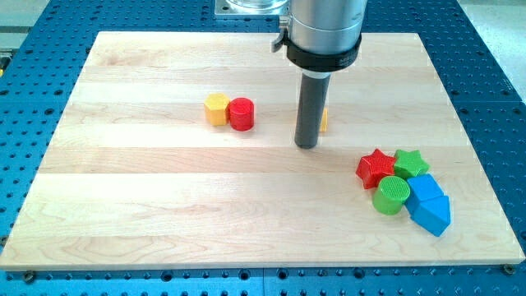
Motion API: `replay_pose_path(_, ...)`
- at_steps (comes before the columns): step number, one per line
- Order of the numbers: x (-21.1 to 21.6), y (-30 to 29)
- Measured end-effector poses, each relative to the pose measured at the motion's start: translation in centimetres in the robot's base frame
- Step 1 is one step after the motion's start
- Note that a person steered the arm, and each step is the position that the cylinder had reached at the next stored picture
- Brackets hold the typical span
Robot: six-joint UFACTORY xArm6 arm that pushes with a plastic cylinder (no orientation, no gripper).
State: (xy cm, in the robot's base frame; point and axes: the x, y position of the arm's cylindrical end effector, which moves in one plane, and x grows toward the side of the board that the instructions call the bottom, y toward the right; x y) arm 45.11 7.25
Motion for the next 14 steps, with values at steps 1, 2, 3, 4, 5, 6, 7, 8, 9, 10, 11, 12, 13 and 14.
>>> replay_pose_path(1,-0.3,4.7)
replay_pose_path(2,-3.6,4.1)
replay_pose_path(3,-3.7,1.2)
replay_pose_path(4,-3.2,1.2)
replay_pose_path(5,-3.2,2.5)
replay_pose_path(6,-3.2,2.5)
replay_pose_path(7,-1.7,3.9)
replay_pose_path(8,-2.3,14.1)
replay_pose_path(9,-0.5,23.5)
replay_pose_path(10,5.7,23.5)
replay_pose_path(11,6.1,17.9)
replay_pose_path(12,6.2,12.7)
replay_pose_path(13,2.2,7.1)
replay_pose_path(14,1.9,6.7)
